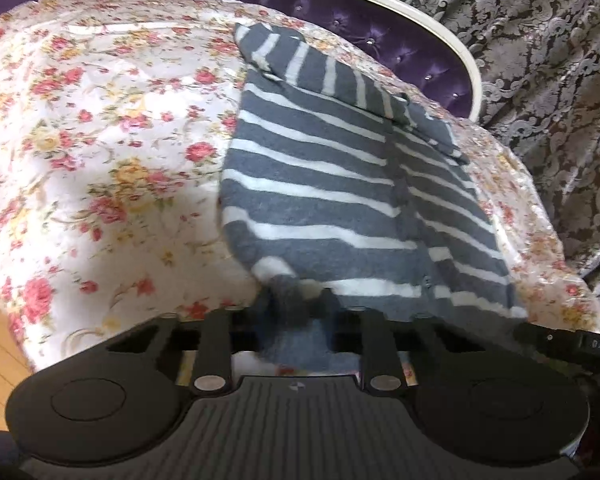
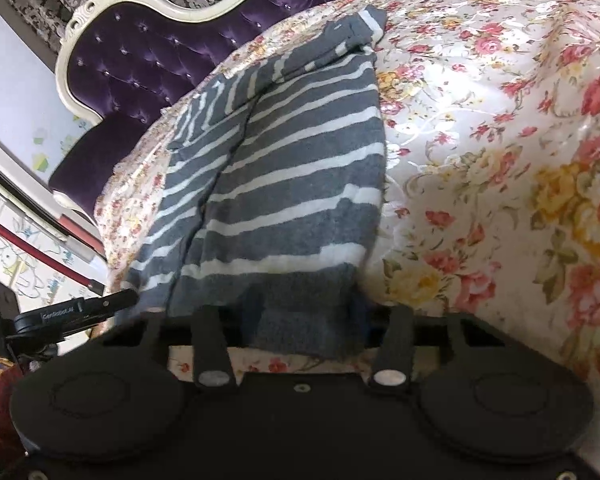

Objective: Fold small clothes
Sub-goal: 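Grasp the ribbed hem with the left tool while the right tool grips beside it, then lift the hem with both tools and fold it over toward the collar, then lower the folded hem onto the cardigan and open both tools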

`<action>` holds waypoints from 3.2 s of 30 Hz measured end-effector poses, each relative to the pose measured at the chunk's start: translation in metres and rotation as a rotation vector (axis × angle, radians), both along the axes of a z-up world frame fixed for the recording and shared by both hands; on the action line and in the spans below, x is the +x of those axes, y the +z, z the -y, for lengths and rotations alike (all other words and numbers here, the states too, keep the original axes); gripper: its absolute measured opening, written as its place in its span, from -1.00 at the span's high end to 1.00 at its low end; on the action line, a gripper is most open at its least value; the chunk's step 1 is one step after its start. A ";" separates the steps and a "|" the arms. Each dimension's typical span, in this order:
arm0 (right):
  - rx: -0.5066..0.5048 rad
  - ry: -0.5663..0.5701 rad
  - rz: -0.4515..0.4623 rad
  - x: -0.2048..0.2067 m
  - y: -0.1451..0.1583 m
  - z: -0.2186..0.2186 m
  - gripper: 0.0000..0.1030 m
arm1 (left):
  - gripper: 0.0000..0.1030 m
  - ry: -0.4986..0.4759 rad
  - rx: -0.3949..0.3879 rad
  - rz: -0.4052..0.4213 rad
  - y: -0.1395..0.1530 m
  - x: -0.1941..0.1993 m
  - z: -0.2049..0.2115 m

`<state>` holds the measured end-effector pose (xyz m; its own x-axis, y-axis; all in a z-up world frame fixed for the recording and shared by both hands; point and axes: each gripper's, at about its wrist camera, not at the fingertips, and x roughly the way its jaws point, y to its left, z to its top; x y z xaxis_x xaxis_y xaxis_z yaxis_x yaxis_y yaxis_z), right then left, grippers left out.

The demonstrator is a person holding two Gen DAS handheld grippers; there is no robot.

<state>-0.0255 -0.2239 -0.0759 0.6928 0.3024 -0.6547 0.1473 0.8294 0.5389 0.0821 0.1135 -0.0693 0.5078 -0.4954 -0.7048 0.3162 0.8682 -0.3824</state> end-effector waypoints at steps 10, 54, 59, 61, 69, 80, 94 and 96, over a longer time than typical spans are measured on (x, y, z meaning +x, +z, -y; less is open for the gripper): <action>0.007 0.031 0.046 0.002 0.013 0.002 0.76 | 0.84 0.076 -0.136 0.015 0.010 0.000 -0.015; 0.090 -0.242 0.183 0.292 0.019 0.126 0.58 | 0.43 0.153 -0.199 0.115 0.041 0.291 0.068; 0.020 -0.259 0.212 0.294 0.022 0.127 0.29 | 0.15 0.205 -0.224 0.138 0.046 0.297 0.054; -0.012 -0.280 0.230 0.290 0.025 0.128 0.10 | 0.08 0.218 -0.206 0.169 0.053 0.292 0.050; -0.159 -0.189 0.274 0.287 0.044 0.108 0.10 | 0.05 0.001 0.012 0.285 0.069 0.252 0.087; -0.457 0.103 0.202 0.300 0.029 0.045 0.13 | 0.06 -0.062 0.122 0.228 0.023 0.265 0.108; -0.482 -0.028 0.110 0.299 0.018 0.076 0.48 | 0.02 0.001 0.289 0.283 0.029 0.251 0.097; -0.476 -0.031 0.110 0.299 0.018 0.077 0.48 | 0.02 0.028 0.307 0.284 0.038 0.240 0.093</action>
